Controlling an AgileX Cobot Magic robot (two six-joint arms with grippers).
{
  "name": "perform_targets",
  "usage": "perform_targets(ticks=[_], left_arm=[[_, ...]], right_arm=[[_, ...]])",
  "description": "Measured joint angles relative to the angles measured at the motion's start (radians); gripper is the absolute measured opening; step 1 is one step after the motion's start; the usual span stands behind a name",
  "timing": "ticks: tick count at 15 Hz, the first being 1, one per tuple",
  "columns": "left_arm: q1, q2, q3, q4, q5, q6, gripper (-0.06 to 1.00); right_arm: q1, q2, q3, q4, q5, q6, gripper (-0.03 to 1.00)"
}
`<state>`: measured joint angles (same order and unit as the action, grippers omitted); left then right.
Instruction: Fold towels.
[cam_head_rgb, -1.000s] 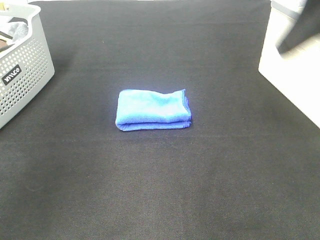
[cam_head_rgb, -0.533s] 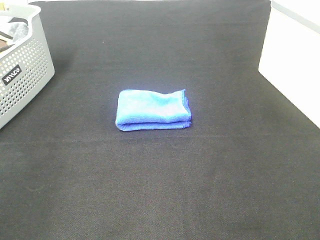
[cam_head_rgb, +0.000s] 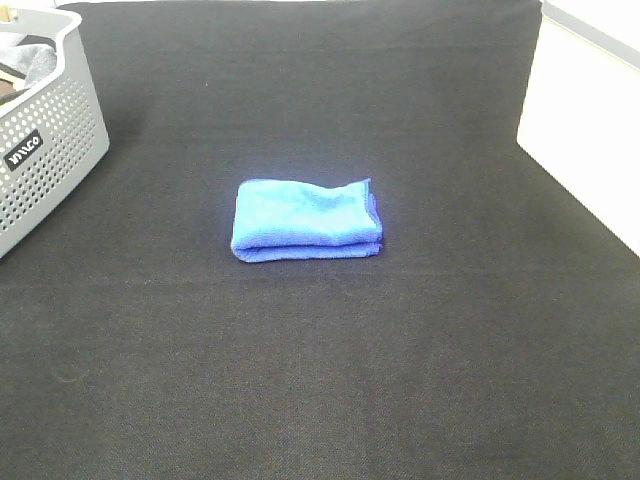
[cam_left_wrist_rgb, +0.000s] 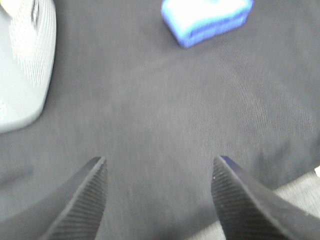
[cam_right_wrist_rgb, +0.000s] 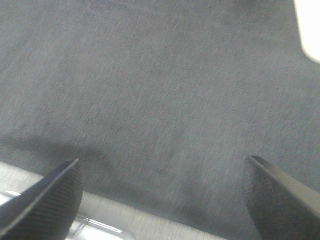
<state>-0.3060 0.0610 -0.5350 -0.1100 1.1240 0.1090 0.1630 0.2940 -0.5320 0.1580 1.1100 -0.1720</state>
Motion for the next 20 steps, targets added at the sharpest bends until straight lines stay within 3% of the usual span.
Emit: perform_targets(ticks=[4, 13, 14, 16, 18, 20], left_arm=[[0.0, 0.0, 0.033, -0.046, -0.051, 0.067, 0.59], [0.002, 0.0, 0.034, -0.046, -0.058, 0.07, 0.59], [0.02, 0.0, 0.034, -0.047, -0.058, 0.07, 0.59], [0.14, 0.0, 0.034, -0.047, -0.058, 0.07, 0.59], [0.231, 0.0, 0.034, -0.047, -0.059, 0.07, 0.59], [0.267, -0.007, 0.034, -0.047, -0.06, 0.07, 0.59]], right_arm=[[0.0, 0.0, 0.019, -0.002, -0.039, 0.0, 0.82], [0.0, 0.0, 0.021, -0.002, -0.039, 0.0, 0.82], [0.0, 0.0, 0.021, -0.002, -0.039, 0.0, 0.82], [-0.031, 0.0, 0.021, -0.002, -0.039, 0.0, 0.82], [-0.108, -0.022, 0.021, -0.002, -0.039, 0.0, 0.82], [-0.182, -0.091, 0.021, -0.002, -0.04, 0.0, 0.82]])
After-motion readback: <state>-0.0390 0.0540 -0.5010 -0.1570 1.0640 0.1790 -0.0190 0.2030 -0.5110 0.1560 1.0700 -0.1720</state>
